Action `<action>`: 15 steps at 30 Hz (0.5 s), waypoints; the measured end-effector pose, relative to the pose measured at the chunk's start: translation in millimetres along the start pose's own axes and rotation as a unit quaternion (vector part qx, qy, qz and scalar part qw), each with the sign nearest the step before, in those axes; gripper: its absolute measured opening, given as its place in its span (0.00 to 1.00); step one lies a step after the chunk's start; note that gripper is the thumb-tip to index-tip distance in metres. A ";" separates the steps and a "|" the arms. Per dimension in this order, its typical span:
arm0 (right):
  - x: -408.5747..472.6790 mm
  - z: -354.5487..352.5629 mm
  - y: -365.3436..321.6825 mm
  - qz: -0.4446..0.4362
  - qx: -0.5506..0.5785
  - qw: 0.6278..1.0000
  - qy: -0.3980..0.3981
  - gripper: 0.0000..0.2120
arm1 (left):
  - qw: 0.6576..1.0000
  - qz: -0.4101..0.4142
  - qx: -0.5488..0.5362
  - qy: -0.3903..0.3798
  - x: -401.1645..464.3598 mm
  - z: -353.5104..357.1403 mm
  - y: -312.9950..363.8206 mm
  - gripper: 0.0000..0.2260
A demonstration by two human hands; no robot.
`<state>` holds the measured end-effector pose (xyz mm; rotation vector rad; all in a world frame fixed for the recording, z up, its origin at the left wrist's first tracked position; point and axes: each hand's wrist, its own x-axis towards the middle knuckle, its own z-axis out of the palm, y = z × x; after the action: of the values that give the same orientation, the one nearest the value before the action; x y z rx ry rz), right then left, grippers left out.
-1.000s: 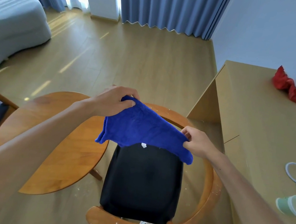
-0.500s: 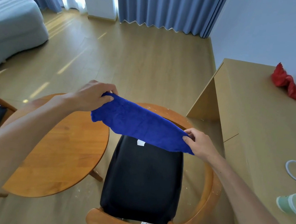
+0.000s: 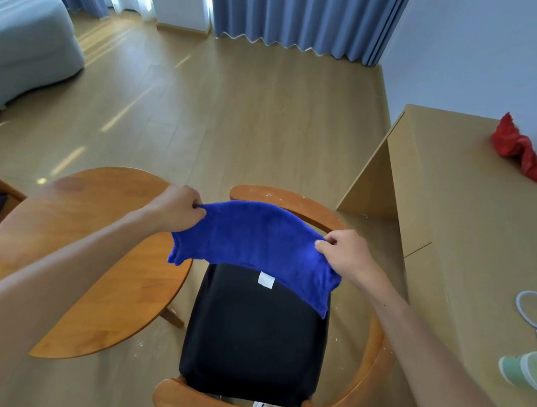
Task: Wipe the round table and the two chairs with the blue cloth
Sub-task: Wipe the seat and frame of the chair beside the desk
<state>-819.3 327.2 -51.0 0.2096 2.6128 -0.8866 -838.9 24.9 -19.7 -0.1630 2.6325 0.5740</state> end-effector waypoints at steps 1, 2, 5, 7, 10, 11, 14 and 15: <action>-2.5 5.5 -7.9 -0.003 0.006 1.000 -0.001 0.16 | 0.999 -0.014 -0.031 -0.014 -3.1 8.4 7.9 0.10; -5.5 11.9 -17.0 -0.012 0.012 1.000 -0.005 0.17 | 0.997 -0.025 -0.063 -0.032 -6.7 17.5 17.2 0.10; -14.2 31.0 -42.1 -0.045 0.036 0.998 -0.020 0.19 | 0.978 -0.044 -0.177 -0.100 -17.1 44.7 46.0 0.08; -18.1 37.1 -51.2 -0.064 0.039 0.997 -0.032 0.18 | 0.958 -0.059 -0.251 -0.122 -22.5 56.2 60.3 0.07; -21.6 33.6 -54.0 -0.090 0.031 0.995 -0.038 0.15 | 0.936 -0.072 -0.319 -0.130 -27.2 61.1 71.5 0.04; -22.9 30.9 -53.5 -0.101 0.026 0.994 -0.035 0.15 | 0.931 -0.075 -0.332 -0.134 -28.7 60.9 73.6 0.04; -26.2 25.0 -52.1 -0.131 -0.002 0.991 -0.042 0.14 | 0.914 -0.078 -0.370 -0.145 -31.2 59.4 79.1 0.04; -26.7 23.9 -51.9 -0.137 -0.007 0.989 -0.052 0.14 | 0.910 -0.077 -0.379 -0.147 -31.2 59.1 80.8 0.05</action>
<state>-800.9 271.0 -29.1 -0.2008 2.5868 -0.9401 -804.1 123.7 -24.4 -0.4693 1.9598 1.4144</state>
